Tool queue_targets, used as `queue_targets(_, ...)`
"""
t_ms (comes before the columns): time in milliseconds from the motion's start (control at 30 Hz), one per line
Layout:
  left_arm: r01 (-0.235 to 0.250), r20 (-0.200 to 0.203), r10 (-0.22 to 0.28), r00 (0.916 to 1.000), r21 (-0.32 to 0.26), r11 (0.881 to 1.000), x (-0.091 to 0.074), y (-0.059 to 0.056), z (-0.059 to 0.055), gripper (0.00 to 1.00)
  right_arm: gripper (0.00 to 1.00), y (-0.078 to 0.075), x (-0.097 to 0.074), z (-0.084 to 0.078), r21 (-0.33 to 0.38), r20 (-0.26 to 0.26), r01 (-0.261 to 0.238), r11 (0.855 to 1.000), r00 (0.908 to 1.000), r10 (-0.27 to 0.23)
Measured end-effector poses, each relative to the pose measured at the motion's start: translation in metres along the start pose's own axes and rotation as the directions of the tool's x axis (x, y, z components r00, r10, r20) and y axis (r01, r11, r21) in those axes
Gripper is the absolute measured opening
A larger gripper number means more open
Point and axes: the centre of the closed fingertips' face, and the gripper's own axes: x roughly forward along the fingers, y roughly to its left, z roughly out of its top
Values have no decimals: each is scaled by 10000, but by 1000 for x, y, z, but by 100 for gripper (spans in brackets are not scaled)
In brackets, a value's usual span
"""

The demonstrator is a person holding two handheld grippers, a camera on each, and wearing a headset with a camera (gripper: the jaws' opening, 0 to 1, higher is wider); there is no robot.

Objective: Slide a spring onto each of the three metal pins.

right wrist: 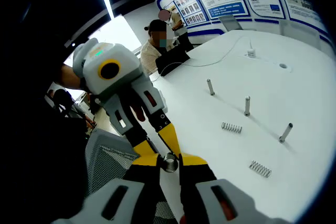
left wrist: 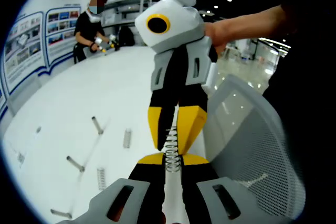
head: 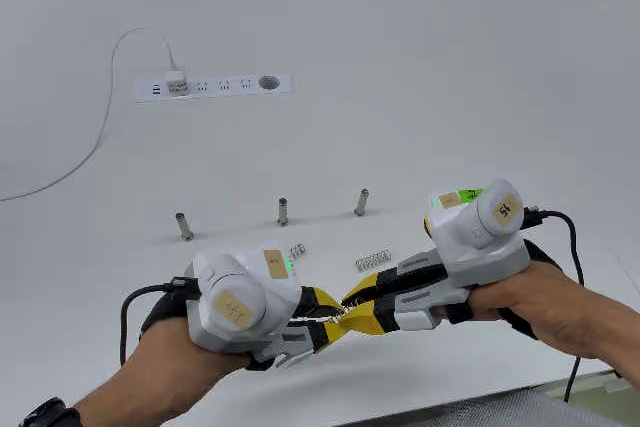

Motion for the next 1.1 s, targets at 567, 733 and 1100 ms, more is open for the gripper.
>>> queue_targets(567, 723, 190, -727, 9972, 193, 9972, -4, -6, 4, 10, 13, 8, -3, -4, -1218, -1067, -736, 9898, 9924, 607)
queue_targets(733, 826, 135, -828, 9965, 192, 9964, -4, -7, 2, 10, 12, 9, -1, -5, -1236, -1113, -799, 9891, 9916, 662)
queue_targets(1100, 726, 366, -711, 9968, -407, 9965, -2, -7, -5, 11, 12, 9, 5, -9, -1648, -1449, -815, 9830, 9878, 576)
